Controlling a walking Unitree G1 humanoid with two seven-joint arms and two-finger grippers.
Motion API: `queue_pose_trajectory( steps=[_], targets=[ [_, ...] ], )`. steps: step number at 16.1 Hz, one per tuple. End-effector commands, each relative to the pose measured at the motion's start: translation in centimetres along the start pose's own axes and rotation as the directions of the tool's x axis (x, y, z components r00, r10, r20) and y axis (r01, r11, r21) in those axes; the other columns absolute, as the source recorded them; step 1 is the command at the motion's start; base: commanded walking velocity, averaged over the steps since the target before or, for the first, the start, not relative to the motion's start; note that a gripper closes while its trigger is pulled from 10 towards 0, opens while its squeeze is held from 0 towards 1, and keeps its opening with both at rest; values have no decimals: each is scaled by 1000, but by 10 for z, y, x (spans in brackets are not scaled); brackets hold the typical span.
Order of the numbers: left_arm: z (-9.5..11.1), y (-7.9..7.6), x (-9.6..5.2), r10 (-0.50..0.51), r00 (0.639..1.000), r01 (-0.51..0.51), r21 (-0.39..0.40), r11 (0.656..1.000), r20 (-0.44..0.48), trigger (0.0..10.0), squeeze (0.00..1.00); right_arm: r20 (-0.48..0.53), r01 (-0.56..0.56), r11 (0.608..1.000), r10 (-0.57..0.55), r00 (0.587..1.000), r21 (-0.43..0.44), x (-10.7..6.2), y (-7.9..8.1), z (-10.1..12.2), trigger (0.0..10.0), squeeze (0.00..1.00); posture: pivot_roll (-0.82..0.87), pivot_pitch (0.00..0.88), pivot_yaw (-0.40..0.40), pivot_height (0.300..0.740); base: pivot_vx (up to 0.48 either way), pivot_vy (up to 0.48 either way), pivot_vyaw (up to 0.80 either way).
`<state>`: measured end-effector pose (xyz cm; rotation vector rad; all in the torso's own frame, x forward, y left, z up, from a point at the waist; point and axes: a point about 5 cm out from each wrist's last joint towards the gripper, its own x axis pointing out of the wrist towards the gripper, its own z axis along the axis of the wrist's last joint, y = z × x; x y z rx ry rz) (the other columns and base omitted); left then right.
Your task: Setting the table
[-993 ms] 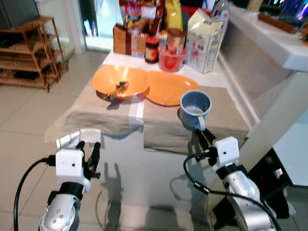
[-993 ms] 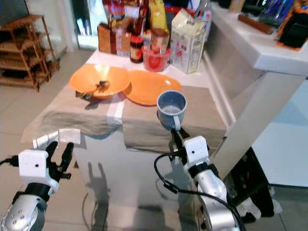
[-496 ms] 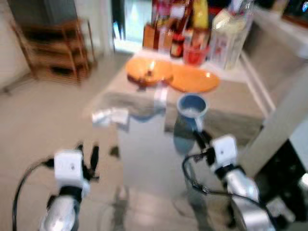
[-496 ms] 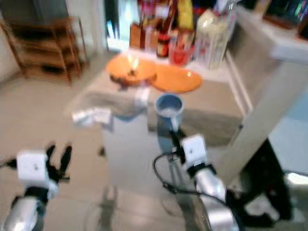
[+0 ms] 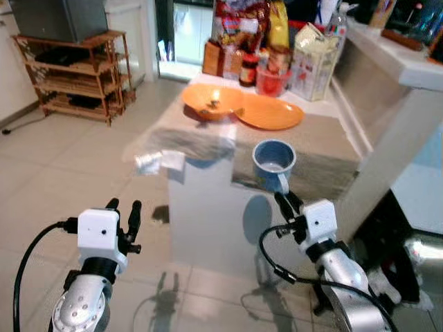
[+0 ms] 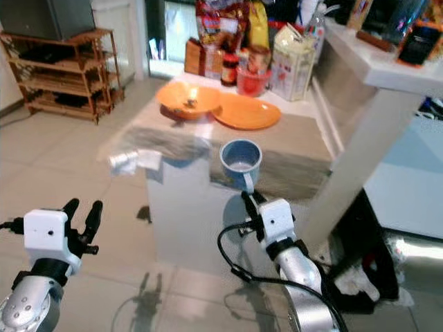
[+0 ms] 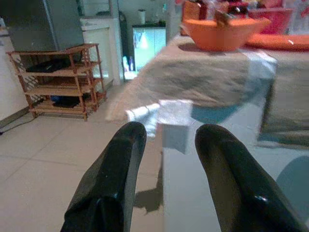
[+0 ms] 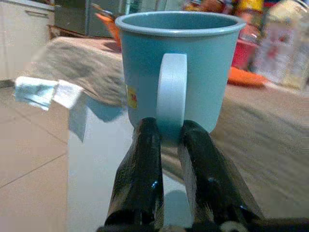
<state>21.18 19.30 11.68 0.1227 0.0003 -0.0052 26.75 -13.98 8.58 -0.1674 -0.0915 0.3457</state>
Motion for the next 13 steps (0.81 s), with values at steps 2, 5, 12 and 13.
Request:
queue_pose_trajectory(
  steps=[2, 5, 12, 13],
  targets=[
    [6, -9, 4, -45, 999, 46, -10, 999, 22, 10000, 0, -1, 18, 1000, -18, 1000, -19, -1, -8, -1, 0, 0, 73, 0, -45, 740, 0, -480, 0],
    [7, -10, 8, -55, 998, 55, -1, 998, 27, 10000, 0, 0, 20, 1000, -20, 1000, -15, 0, -7, -1, 0, 0, 70, 0, -39, 740, 0, -475, 0],
    [4, -9, 15, -78, 997, 78, 11, 997, 20, 10000, 0, -1, 32, 999, -32, 999, 10, 4, -9, -2, 0, 0, 60, 0, -27, 740, 0, -462, -311],
    [4, -9, 15, -78, 997, 78, 11, 997, 20, 10000, 0, -2, 33, 999, -33, 999, -2, 4, -9, -2, 0, 0, 59, 0, -27, 740, 0, -458, -506]
  ],
)
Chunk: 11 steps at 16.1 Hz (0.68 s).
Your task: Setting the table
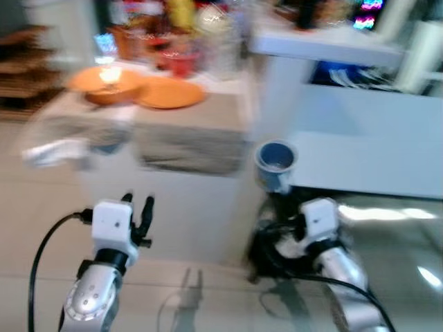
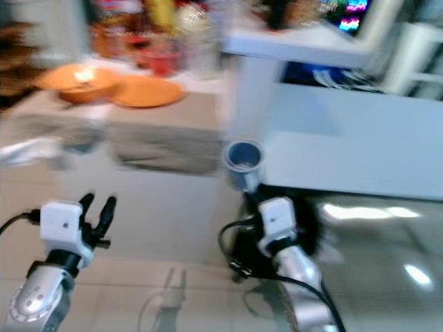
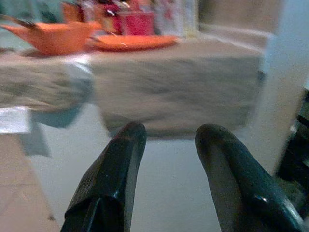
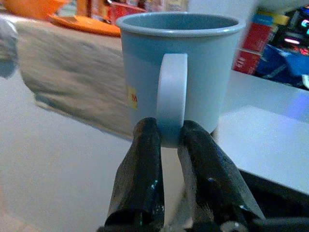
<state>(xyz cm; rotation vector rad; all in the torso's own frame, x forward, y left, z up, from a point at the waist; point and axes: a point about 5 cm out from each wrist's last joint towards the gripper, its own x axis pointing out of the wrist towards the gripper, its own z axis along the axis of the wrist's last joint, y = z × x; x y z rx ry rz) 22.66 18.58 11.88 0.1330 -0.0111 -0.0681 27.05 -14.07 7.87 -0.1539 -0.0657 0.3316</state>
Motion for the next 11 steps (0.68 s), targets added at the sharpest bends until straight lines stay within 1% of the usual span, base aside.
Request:
queue_pose_trajectory(
  steps=[1, 2, 10, 11],
  targets=[
    [1, -3, 1, -16, 1000, 16, -2, 1000, 5, 10000, 0, 27, 22, 999, -21, 999, -30, 2, -9, 6, 0, 0, 60, 0, -28, 735, 0, -446, 0],
    [1, -3, 2, -16, 1000, 16, -3, 1000, 5, 10000, 0, 29, 20, 999, -19, 999, -34, 3, -9, 7, 0, 0, 58, 0, -29, 735, 0, -431, 0],
    [-3, -5, 6, -16, 1000, 16, 8, 1000, -3, 10000, 0, 30, -3, 999, 5, 1000, -47, 3, -5, 7, 0, 0, 48, 0, -27, 735, 283, -385, 0],
    [-3, -5, 6, -14, 1000, 14, 7, 1000, -4, 10000, 0, 28, -2, 999, 3, 1000, -44, 3, -5, 7, 0, 0, 47, 0, -27, 735, 296, -375, -569]
  ],
)
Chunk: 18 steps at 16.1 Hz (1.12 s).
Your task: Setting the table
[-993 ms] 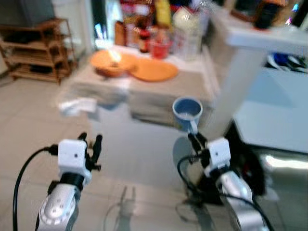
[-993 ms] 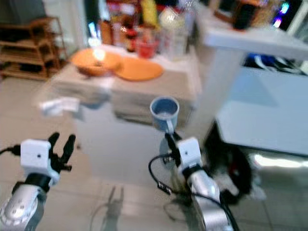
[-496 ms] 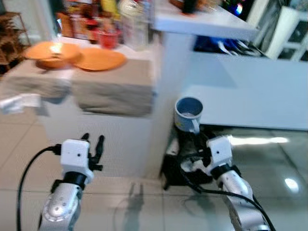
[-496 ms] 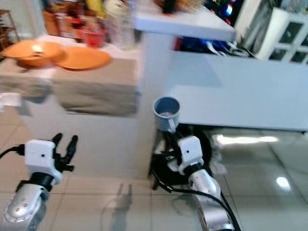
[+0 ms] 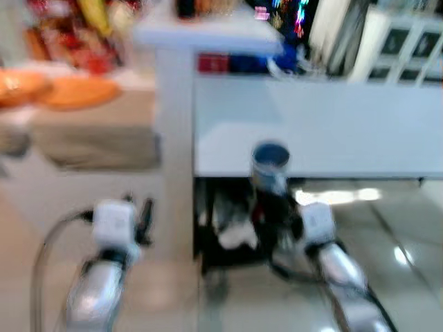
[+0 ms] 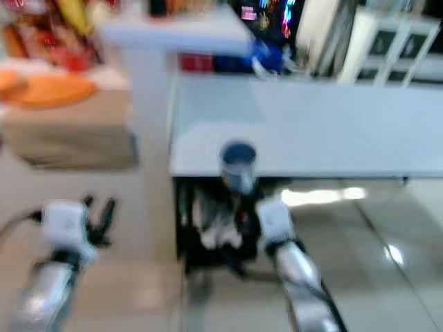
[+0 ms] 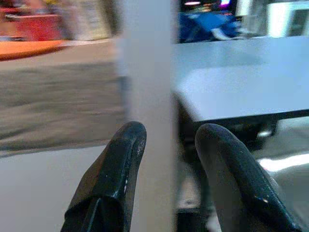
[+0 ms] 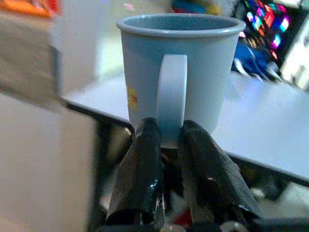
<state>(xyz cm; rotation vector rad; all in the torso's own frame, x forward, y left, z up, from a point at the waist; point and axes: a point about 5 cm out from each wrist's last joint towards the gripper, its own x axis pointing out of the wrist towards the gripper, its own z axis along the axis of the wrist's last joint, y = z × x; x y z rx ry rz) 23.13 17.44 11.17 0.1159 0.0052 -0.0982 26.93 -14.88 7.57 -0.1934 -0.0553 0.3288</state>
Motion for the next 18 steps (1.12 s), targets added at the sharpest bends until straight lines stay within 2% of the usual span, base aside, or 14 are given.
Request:
queue_pose_trajectory(
  steps=[1, 8, 16, 18],
  targets=[
    [2, 7, 0, 18, 1000, -18, 24, 1000, 10, 10000, 0, 48, 3, 1000, -2, 999, -8, 7, 0, 11, 0, 0, 47, 0, -28, 735, 307, -368, -600],
    [-2, 6, -2, 36, 999, -36, 19, 999, -3, 10000, 0, 57, -10, 1000, 10, 998, 8, 11, 5, 13, 0, 0, 55, 0, -32, 735, 311, -364, 0],
    [-2, 5, 4, 14, 1000, -14, 30, 999, -6, 10000, 0, 55, -25, 999, 23, 998, 22, 8, 7, 12, 0, 0, 38, 0, -24, 735, 319, -354, 0],
    [-3, 10, 4, 22, 1000, -21, 31, 999, -11, 10000, 0, 56, -37, 999, 35, 998, 31, 7, 8, 12, 0, 0, 41, 0, -24, 735, 324, -349, 0]
  ],
)
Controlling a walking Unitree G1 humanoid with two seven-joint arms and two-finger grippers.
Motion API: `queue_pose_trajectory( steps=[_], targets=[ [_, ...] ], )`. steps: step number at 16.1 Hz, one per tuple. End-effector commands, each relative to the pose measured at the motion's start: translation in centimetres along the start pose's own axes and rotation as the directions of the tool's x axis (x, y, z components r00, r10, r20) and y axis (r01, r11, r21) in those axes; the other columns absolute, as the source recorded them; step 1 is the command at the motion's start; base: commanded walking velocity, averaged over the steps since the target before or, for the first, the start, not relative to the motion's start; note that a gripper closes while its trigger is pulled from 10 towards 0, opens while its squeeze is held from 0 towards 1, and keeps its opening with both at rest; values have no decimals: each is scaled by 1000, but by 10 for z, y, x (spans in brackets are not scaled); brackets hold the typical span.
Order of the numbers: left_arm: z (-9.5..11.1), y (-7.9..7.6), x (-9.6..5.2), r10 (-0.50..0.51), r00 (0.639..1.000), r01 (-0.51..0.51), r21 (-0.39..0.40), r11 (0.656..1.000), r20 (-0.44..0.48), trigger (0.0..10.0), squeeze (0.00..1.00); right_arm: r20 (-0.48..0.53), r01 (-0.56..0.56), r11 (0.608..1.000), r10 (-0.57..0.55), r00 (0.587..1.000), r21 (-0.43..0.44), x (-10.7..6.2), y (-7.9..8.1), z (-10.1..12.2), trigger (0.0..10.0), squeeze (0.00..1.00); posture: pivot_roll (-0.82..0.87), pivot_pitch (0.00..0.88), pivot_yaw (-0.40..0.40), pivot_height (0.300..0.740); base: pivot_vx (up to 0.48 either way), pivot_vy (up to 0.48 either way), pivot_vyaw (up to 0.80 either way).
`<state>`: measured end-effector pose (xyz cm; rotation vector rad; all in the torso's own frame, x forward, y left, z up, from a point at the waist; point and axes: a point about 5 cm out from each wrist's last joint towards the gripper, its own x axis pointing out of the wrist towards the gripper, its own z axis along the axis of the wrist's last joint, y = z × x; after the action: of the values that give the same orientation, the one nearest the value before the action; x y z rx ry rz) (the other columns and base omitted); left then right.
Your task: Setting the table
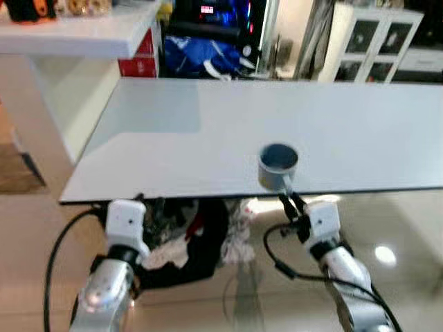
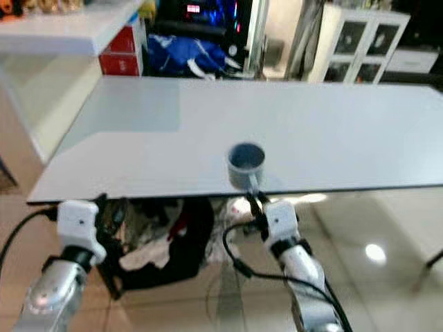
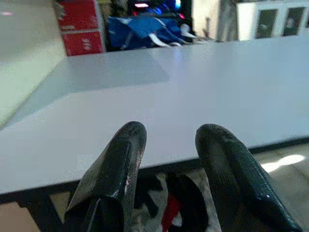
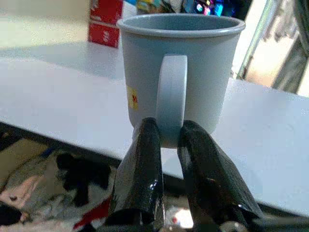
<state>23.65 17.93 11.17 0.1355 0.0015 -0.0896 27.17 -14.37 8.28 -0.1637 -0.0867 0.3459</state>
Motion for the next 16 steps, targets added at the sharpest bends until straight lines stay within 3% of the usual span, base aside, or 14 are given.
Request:
queue_pose_trajectory(
  steps=[1, 3, 5, 10, 14, 16],
  targets=[
    [-3, 9, 0, 20, 1000, -20, 10, 1000, -16, 10000, 0, 14, -17, 1000, 17, 1000, 13, 3, 4, 4, 0, 0, 44, 0, -26, 735, 326, -349, 0],
    [-4, 21, 0, 55, 998, -55, 16, 998, -22, 10000, 0, -27, 44, 998, -43, 999, 38, -7, -3, -5, 0, 0, 45, 0, -20, 735, 326, -349, 0],
    [2, 18, 8, 24, 1000, -24, 32, 999, -4, 10000, 0, -58, 89, 996, -88, 994, 20, -18, -11, -13, 0, 0, 16, 0, 23, 735, 328, -347, 0],
    [6, 15, 25, -66, 998, 67, 55, 996, -4, 10000, 0, -49, 146, 989, -145, 988, 19, -22, -11, -15, 0, 0, -28, 0, 86, 735, 328, -347, 0],
    [10, 23, 27, -53, 999, 52, 65, 997, 3, 10000, 0, -53, 137, 990, -135, 989, 33, -17, -8, -18, 0, 0, -4, 0, 80, 735, 325, -349, 0],
    [9, 25, 26, -15, 1000, 15, 33, 999, 15, 10000, 0, -38, 112, 993, -111, 993, 20, -11, -8, -16, 0, 0, 9, 0, 56, 735, 354, -321, 0]
  ],
)
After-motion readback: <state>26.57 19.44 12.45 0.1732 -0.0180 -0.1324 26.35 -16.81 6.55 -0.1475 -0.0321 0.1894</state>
